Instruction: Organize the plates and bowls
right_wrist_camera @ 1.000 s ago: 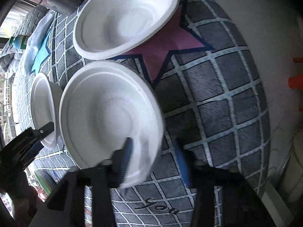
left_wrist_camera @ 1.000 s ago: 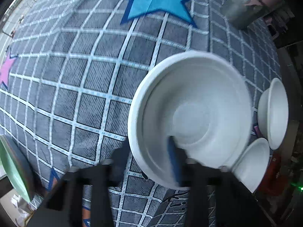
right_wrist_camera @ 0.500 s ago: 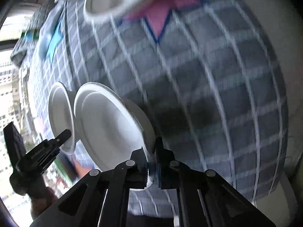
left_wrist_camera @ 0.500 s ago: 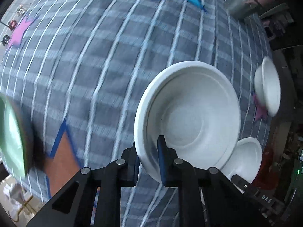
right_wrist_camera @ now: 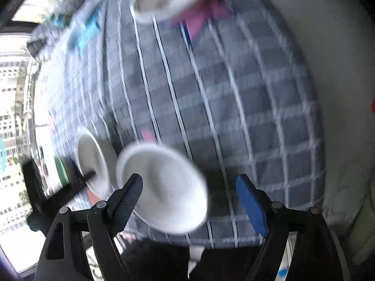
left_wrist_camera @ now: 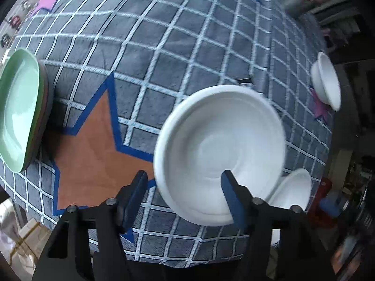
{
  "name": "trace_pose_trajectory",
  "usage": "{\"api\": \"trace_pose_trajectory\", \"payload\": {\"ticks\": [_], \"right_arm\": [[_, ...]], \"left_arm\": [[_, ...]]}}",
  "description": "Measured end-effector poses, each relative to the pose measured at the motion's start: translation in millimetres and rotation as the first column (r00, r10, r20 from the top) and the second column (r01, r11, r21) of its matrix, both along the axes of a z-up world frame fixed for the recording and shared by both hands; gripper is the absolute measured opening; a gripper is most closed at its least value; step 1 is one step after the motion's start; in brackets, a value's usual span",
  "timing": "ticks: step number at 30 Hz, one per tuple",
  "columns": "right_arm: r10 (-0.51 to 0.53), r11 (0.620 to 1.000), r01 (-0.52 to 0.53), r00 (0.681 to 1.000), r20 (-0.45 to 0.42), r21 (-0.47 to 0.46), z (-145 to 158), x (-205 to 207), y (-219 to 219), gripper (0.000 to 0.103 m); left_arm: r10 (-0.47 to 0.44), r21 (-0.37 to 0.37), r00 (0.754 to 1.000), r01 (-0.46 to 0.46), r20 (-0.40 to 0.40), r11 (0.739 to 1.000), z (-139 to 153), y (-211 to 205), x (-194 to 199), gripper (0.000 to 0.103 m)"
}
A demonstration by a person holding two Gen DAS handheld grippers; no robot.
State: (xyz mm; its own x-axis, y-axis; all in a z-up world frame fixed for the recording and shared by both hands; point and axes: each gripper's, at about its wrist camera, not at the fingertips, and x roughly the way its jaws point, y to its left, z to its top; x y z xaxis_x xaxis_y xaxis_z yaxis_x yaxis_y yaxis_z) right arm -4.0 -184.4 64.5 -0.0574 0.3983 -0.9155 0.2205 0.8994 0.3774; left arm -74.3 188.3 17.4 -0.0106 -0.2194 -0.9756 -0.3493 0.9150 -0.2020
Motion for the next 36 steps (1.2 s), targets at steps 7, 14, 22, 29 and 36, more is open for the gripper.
{"api": "trace_pose_trajectory", "payload": {"ticks": [7, 14, 22, 29, 36], "right_arm": [[-0.175, 0.981, 0.18, 0.982, 0.078, -0.073, -3.8, 82.3, -28.5, 0.083], [-0.311, 0.94, 0.317, 0.948, 0.059, -0.127, -39.4, 162.8, -37.2, 0.076], [-0.29, 0.957, 0.289, 0.957, -0.034, -0.036, -72.5, 197.6, 2.1, 0.012], [-0.132, 0.989, 0.14, 0.982, -0.136, 0.051, -80.9, 148.0, 53.5, 0.012], [0.028, 0.999, -0.022, 0.99, -0.135, 0.05, -67.7, 96.3, 81.2, 0.073]], "left_arm": [[-0.005, 0.007, 1.0, 0.005, 0.012, 1.0, 21.5, -22.1, -14.9, 0.069], [0.017, 0.008, 1.0, -0.017, 0.006, 1.0, 40.5, -20.4, -17.8, 0.07], [0.055, 0.004, 0.998, -0.055, -0.013, 0.998, 41.4, -13.4, -25.3, 0.07], [0.041, -0.008, 0.999, -0.041, 0.009, 0.999, 45.2, -16.5, -6.3, 0.07], [-0.021, -0.004, 1.0, 0.021, 0.024, 1.0, 46.6, -38.4, 17.1, 0.07]]}}
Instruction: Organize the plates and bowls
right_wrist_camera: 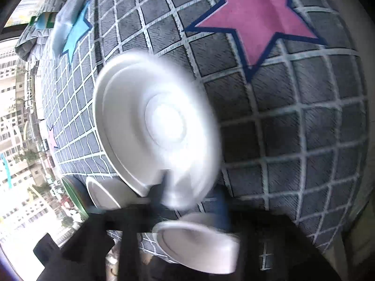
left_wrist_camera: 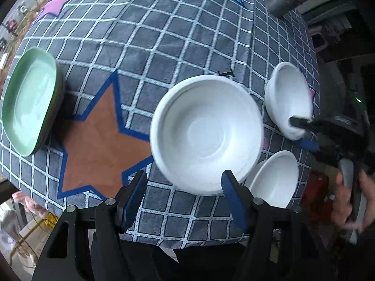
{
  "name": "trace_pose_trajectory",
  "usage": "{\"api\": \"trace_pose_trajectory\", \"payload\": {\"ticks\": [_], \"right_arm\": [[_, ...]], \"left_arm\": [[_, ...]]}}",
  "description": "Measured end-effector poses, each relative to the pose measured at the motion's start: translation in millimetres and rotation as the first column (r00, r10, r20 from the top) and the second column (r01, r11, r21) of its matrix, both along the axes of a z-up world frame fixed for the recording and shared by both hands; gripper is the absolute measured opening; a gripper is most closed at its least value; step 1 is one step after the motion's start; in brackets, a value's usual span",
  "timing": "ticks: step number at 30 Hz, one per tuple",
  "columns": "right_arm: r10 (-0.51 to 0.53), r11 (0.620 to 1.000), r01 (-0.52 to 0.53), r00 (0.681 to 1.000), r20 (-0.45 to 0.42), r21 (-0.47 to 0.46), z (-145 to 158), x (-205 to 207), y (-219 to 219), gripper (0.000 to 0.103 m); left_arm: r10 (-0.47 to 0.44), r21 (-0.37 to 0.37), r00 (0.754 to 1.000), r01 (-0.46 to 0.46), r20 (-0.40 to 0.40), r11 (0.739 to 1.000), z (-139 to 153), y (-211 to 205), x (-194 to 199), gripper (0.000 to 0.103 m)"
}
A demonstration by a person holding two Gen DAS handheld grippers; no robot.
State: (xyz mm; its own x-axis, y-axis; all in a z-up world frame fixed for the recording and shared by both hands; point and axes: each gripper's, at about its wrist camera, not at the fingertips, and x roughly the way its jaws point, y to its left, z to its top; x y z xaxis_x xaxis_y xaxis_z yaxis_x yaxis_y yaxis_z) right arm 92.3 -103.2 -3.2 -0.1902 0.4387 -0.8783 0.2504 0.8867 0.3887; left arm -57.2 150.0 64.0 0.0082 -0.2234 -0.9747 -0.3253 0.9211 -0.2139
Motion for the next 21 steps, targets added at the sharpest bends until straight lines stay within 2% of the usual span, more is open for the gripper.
{"api": "trace_pose_trajectory", "payload": {"ticks": [1, 5, 8, 11, 13, 16, 18, 21], "right_arm": [[-0.009, 1.0, 0.01, 0.999, 0.035, -0.012, 8.9, -5.4, -3.7, 0.08], [-0.015, 0.999, 0.019, 0.994, 0.109, -0.029, 35.2, -23.7, -14.1, 0.08], [0.061, 0.993, -0.042, 0.983, 0.174, -0.111, 54.4, -40.6, -10.0, 0.08], [0.141, 0.975, -0.096, 0.964, 0.225, -0.202, 69.8, -60.3, 0.4, 0.08], [0.138, 0.968, -0.082, 0.963, 0.232, -0.238, 76.6, -79.3, 5.3, 0.08], [0.101, 0.969, -0.051, 0.975, 0.199, -0.241, 81.2, -92.2, -2.9, 0.08], [0.102, 0.966, -0.05, 0.976, 0.194, -0.255, 85.0, -99.7, -4.1, 0.08], [0.068, 0.961, -0.01, 0.978, 0.199, -0.277, 102.3, -123.9, -15.9, 0.08]], "left_arm": [[-0.009, 0.008, 1.0, 0.009, 0.005, 1.0, 0.6, -4.6, 4.2, 0.07], [-0.077, 0.076, 0.997, 0.075, 0.023, 0.994, 11.0, -19.0, 9.2, 0.07], [-0.156, 0.118, 0.988, 0.153, 0.019, 0.981, 14.9, -33.2, 11.7, 0.072], [-0.281, 0.116, 0.96, 0.276, 0.023, 0.954, 15.7, -55.1, 19.2, 0.072], [-0.352, 0.143, 0.935, 0.343, 0.04, 0.928, 19.1, -66.9, 26.3, 0.072], [-0.36, 0.111, 0.932, 0.355, 0.033, 0.928, 18.1, -66.0, 32.7, 0.072], [-0.385, 0.113, 0.922, 0.378, 0.044, 0.919, 22.5, -65.7, 33.5, 0.072], [-0.467, 0.147, 0.881, 0.454, 0.072, 0.879, 34.6, -74.5, 36.5, 0.072]]}}
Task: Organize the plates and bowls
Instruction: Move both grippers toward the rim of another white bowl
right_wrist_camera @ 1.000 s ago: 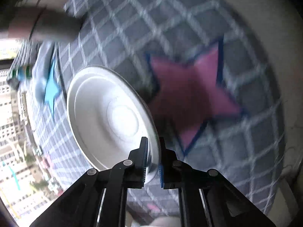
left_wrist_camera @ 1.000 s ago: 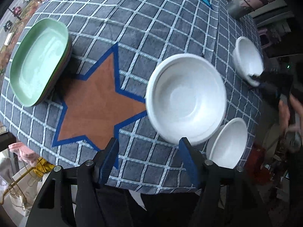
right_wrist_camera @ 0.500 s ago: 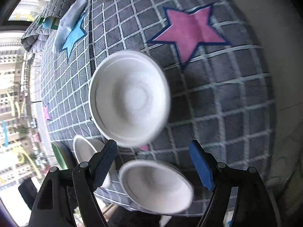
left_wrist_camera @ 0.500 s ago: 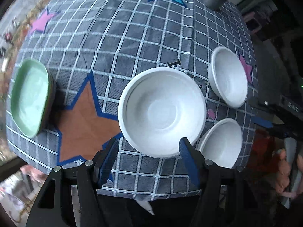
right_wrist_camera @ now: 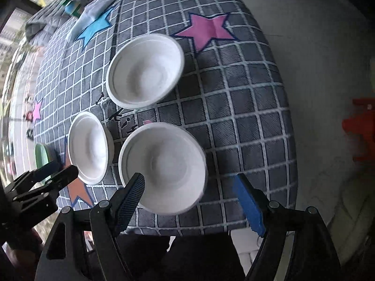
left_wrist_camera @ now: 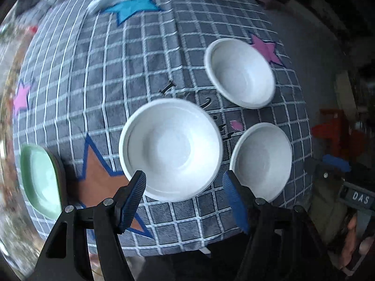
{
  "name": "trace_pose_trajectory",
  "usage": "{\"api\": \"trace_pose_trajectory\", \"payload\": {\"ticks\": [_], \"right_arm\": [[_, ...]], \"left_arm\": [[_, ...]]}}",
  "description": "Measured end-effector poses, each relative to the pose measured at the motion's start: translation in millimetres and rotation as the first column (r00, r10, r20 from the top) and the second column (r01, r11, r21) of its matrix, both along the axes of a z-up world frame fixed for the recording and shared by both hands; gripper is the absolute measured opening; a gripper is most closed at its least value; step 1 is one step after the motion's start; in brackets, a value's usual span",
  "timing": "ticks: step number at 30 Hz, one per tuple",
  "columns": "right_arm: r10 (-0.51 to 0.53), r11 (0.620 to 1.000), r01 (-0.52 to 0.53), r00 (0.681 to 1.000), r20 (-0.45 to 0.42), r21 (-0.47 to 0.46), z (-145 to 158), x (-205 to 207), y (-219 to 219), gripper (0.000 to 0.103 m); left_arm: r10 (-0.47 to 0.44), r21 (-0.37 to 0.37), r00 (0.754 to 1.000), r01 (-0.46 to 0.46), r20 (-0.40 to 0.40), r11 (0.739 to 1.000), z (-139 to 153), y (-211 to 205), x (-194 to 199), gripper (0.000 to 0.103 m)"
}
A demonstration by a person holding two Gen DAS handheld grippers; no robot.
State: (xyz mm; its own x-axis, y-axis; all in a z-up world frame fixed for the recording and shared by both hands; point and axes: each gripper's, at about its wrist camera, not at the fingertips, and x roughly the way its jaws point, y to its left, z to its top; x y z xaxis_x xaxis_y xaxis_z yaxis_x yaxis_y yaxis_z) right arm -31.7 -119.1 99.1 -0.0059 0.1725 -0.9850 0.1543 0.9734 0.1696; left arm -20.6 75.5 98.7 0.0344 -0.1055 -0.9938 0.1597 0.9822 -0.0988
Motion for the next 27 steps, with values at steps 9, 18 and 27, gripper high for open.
{"api": "trace_pose_trajectory", "payload": {"ticks": [9, 18, 27], "right_arm": [[-0.02, 0.998, 0.022, 0.999, 0.031, -0.057, 19.8, -27.8, 15.4, 0.08], [-0.045, 0.99, 0.049, 0.998, 0.032, -0.132, 23.2, -54.1, 11.7, 0.08], [-0.008, 0.985, 0.019, 0.998, 0.061, -0.172, 26.4, -51.7, -2.2, 0.08]], "left_arm": [[-0.21, 0.073, 0.976, 0.206, 0.057, 0.976, 11.9, -30.8, -10.9, 0.072], [-0.275, 0.089, 0.961, 0.271, 0.042, 0.959, 4.7, -44.2, -21.9, 0.072], [-0.274, 0.034, 0.962, 0.273, 0.02, 0.961, 0.6, -59.4, -22.2, 0.071]]}}
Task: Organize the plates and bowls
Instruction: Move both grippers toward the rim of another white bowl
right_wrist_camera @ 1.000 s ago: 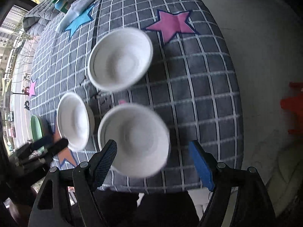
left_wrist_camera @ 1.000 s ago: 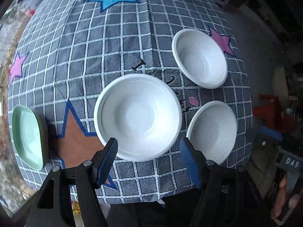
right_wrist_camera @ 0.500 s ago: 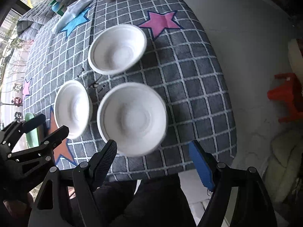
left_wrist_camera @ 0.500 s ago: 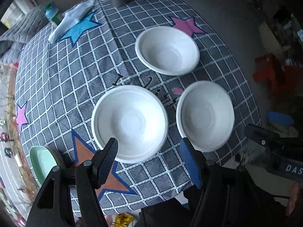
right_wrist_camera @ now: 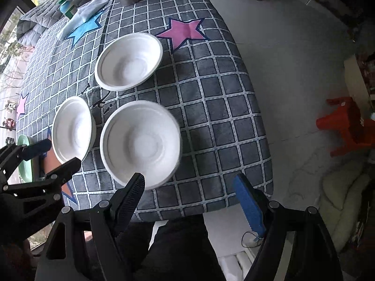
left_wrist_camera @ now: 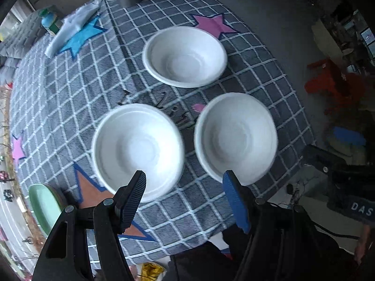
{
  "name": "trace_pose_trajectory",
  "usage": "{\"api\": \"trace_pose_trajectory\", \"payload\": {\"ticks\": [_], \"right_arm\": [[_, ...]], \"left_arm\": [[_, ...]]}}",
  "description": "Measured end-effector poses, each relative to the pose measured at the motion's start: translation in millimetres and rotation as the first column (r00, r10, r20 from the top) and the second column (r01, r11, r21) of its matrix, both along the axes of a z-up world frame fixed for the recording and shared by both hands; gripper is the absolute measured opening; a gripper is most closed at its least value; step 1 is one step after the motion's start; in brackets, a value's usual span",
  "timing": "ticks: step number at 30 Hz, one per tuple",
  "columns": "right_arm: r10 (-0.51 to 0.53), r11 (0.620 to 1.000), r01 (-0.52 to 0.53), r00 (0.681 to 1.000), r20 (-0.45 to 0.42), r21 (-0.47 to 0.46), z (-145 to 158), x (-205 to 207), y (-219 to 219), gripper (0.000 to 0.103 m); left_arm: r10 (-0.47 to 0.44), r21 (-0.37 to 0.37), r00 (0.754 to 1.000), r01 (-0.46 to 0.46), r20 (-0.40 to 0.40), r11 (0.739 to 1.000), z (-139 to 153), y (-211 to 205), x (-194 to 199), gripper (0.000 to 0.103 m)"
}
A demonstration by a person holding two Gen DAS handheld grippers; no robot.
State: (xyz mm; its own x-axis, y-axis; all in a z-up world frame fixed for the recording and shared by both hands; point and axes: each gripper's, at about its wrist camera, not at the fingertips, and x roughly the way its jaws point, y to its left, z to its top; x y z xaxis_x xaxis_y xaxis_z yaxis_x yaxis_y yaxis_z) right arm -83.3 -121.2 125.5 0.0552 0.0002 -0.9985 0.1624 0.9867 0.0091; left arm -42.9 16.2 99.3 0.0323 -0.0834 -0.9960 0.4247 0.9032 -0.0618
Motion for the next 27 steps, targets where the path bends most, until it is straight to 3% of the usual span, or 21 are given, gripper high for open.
{"api": "trace_pose_trajectory", "payload": {"ticks": [6, 8, 12, 15, 17, 21, 24, 27], "right_arm": [[0.033, 0.999, -0.033, 0.999, -0.021, 0.04, -12.4, 3.4, -11.7, 0.08], [0.056, 0.997, -0.055, 0.998, -0.025, 0.048, -17.6, 5.1, -14.0, 0.079], [0.108, 0.992, -0.105, 0.994, -0.033, 0.073, -30.2, 11.6, -16.5, 0.072], [0.145, 0.986, -0.14, 0.989, -0.042, 0.095, -42.8, 18.1, -16.8, 0.07], [0.159, 0.979, -0.15, 0.986, -0.057, 0.136, -52.5, 22.0, -17.2, 0.063], [0.183, 0.972, -0.167, 0.979, -0.087, 0.166, -68.4, 26.5, -19.0, 0.063], [0.198, 0.968, -0.178, 0.975, -0.1, 0.175, -76.6, 28.2, -19.9, 0.062], [0.213, 0.963, -0.189, 0.97, -0.115, 0.192, -83.8, 31.4, -18.5, 0.055]], "left_arm": [[0.013, -0.037, 0.997, -0.015, -0.075, 0.999, -13.9, -14.0, -8.2, 0.069], [0.043, -0.038, 0.993, -0.047, -0.106, 0.998, -21.6, -14.4, -9.6, 0.063], [0.112, -0.017, 0.98, -0.116, -0.163, 0.993, -38.5, -14.1, -13.0, 0.056], [0.175, -0.013, 0.967, -0.18, -0.186, 0.983, -47.8, -14.3, -13.0, 0.055], [0.218, -0.022, 0.956, -0.227, -0.197, 0.974, -53.4, -14.7, -13.6, 0.055], [0.292, -0.015, 0.931, -0.302, -0.22, 0.953, -68.2, -17.7, -13.7, 0.055], [0.315, -0.015, 0.922, -0.326, -0.225, 0.945, -75.2, -24.0, -16.5, 0.055], [0.339, -0.013, 0.914, -0.351, -0.223, 0.936, -79.3, -27.5, -16.3, 0.055]]}}
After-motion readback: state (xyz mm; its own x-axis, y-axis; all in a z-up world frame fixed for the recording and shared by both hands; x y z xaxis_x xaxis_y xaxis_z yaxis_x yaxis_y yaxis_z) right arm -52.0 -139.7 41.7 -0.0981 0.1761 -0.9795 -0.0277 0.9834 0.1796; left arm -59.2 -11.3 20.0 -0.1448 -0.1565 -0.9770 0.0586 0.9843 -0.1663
